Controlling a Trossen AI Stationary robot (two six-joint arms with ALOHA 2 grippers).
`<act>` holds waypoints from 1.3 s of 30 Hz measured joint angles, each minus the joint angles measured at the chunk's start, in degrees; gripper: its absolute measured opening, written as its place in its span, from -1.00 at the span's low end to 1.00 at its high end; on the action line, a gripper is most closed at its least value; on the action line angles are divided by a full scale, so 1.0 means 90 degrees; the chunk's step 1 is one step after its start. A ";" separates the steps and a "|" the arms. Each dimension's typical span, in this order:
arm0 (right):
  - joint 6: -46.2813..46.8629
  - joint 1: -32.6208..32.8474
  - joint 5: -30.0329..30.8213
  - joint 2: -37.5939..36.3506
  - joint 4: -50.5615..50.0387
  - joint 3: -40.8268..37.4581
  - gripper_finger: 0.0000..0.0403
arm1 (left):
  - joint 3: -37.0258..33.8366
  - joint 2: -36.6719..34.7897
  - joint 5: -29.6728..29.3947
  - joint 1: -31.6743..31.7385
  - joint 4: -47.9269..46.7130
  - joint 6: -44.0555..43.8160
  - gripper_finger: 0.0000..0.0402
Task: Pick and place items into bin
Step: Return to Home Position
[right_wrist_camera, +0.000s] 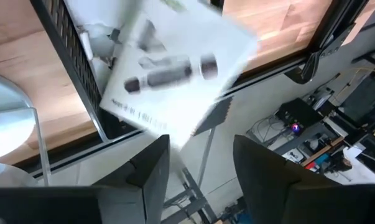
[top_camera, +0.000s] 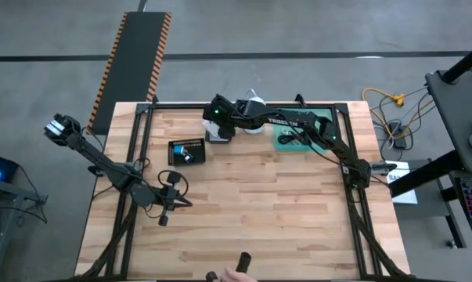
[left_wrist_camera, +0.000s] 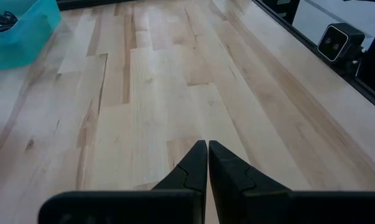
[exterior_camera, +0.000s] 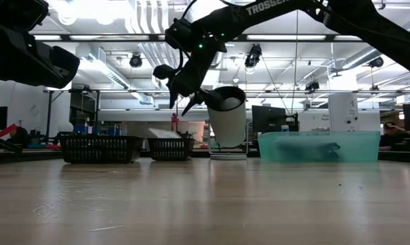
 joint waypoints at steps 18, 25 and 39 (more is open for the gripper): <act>0.2626 0.0406 -0.0571 -0.0546 -0.0382 0.0429 -0.51 | 0.0079 -0.0005 -0.0001 0.0000 0.0005 0.0002 -1.00; 0.6183 0.0378 -0.3095 -0.1509 -0.0520 0.0432 -0.80 | 0.0316 -0.0049 -0.0315 -0.0002 0.0013 0.0071 -1.00; 1.0026 0.1220 -0.3200 -0.3664 0.1460 -0.2624 -0.96 | 0.0389 -0.0248 -0.1588 -0.0002 0.1480 0.1864 -1.00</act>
